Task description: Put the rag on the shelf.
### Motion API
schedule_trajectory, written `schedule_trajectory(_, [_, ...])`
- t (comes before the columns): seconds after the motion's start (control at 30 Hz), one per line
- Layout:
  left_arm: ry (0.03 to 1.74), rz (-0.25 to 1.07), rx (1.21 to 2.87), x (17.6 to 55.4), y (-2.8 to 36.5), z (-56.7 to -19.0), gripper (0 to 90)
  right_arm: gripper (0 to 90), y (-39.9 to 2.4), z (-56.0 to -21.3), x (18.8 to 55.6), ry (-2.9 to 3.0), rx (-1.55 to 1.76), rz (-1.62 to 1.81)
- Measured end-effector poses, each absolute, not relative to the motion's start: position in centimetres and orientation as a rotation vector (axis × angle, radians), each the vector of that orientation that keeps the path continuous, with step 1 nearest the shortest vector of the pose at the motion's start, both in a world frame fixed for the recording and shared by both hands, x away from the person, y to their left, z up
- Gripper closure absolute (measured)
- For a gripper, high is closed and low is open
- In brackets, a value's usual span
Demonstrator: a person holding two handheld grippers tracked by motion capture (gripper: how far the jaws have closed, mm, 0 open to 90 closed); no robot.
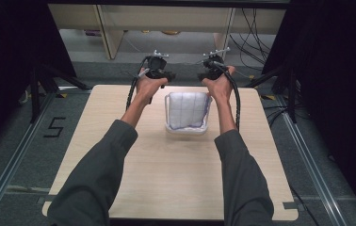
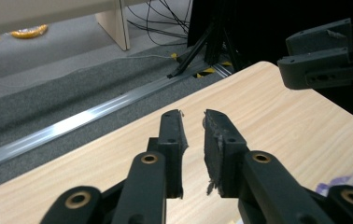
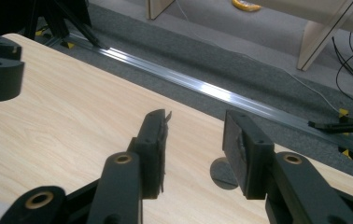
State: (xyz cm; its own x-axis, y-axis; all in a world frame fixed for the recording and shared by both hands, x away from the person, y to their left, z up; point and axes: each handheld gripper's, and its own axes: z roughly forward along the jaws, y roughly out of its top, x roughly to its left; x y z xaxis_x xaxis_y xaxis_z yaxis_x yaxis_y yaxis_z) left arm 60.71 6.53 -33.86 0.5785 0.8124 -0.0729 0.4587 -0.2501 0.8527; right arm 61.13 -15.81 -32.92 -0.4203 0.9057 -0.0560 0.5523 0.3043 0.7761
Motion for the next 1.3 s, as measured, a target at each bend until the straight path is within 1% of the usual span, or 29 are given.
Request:
schedule_trajectory(0.1, [1.032, 0.476, 1.890, 60.4, 7.1, -33.8, 73.2, 58.1, -16.0, -32.8, 61.1, 2.078, 1.303, 0.961])
schedule_trajectory(0.23, [1.033, 0.455, 1.885, 59.9, 7.6, -33.6, 68.5, 56.2, -16.3, -32.6, 60.9, 2.091, 1.308, 0.966])
schedule_trajectory(0.33, [1.035, 0.407, 1.914, 59.5, 7.9, -33.5, 60.9, 54.8, -16.6, -32.4, 60.6, 2.105, 1.327, 0.986])
schedule_trajectory(0.47, [1.033, 0.377, 1.936, 58.9, 8.2, -33.3, 49.9, 53.2, -17.0, -32.6, 60.0, 2.131, 1.339, 0.991])
schedule_trajectory(0.57, [1.037, 0.342, 1.926, 58.5, 8.7, -33.1, 45.1, 50.9, -17.4, -32.6, 59.6, 2.145, 1.339, 1.027])
schedule_trajectory(0.67, [1.026, 0.320, 1.934, 58.0, 9.2, -33.0, 42.1, 49.5, -17.8, -32.5, 58.9, 2.160, 1.322, 1.053])
schedule_trajectory(0.77, [1.021, 0.272, 1.892, 56.9, 9.9, -32.8, 39.4, 48.0, -18.3, -32.4, 58.0, 2.182, 1.288, 1.072])
schedule_trajectory(0.83, [1.005, 0.255, 1.894, 56.2, 10.2, -32.8, 39.1, 47.9, -18.6, -32.4, 57.3, 2.190, 1.271, 1.103])
schedule_trajectory(0.9, [0.983, 0.257, 1.922, 55.3, 10.4, -32.9, 38.1, 46.8, -18.8, -32.2, 56.3, 2.191, 1.302, 1.131])
schedule_trajectory(1.17, [0.931, 0.252, 1.907, 52.6, 10.6, -32.9, 35.5, 39.0, -19.1, -31.7, 53.7, 2.205, 1.262, 1.141])
schedule_trajectory(1.23, [0.915, 0.250, 1.905, 51.8, 10.7, -32.9, 34.9, 37.2, -19.2, -31.6, 53.1, 2.203, 1.205, 1.166])
schedule_trajectory(1.3, [0.906, 0.267, 1.911, 50.9, 10.9, -33.1, 33.3, 33.4, -19.0, -31.5, 52.2, 2.206, 1.219, 1.166])
